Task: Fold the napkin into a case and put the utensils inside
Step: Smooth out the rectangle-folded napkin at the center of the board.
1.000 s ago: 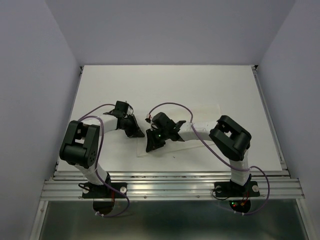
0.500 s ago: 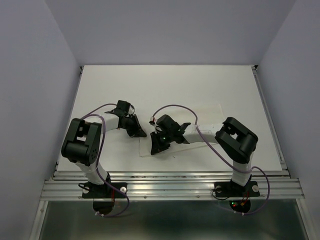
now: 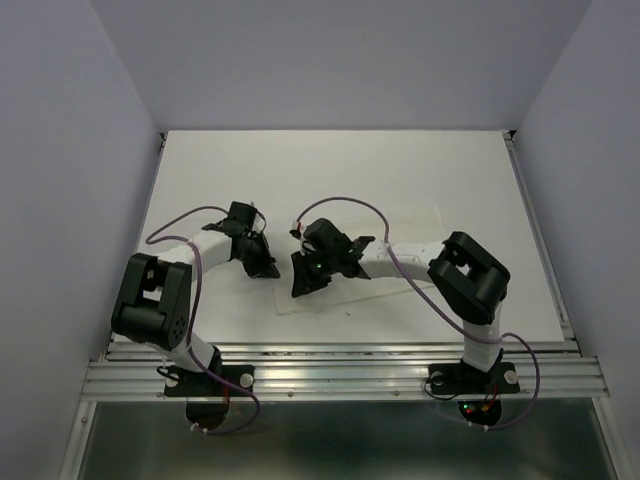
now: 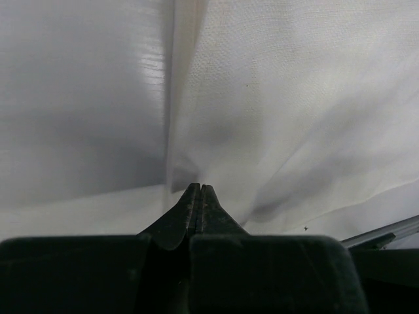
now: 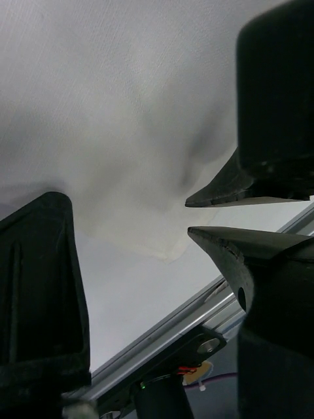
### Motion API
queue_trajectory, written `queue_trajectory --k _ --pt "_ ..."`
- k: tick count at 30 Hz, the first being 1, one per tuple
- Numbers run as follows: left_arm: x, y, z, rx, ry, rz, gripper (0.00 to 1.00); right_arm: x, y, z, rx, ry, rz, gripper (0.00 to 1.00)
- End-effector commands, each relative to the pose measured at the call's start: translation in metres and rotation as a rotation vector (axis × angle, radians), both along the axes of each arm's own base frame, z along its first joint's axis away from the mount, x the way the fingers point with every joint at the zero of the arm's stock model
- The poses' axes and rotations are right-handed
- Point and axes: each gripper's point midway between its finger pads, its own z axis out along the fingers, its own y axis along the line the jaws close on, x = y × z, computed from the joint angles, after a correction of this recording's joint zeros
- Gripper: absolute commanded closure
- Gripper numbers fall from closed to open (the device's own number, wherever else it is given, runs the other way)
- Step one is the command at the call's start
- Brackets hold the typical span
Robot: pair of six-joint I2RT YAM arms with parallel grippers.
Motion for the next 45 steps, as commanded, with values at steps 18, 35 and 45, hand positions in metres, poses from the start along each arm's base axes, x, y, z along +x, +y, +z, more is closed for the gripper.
queue_trajectory --k 18,35,45 --pt "0.011 0.012 0.018 0.063 -0.064 0.006 1.0 0.001 0.006 0.003 -0.012 -0.054 0.008 0.75" --pt "0.084 -0.045 0.059 -0.019 -0.208 -0.034 1.0 0.181 -0.181 0.017 -0.101 -0.109 -0.595 0.75" --pt "0.088 -0.037 0.024 0.053 -0.161 -0.026 1.0 0.212 -0.278 -0.004 -0.212 -0.081 -0.807 0.76"
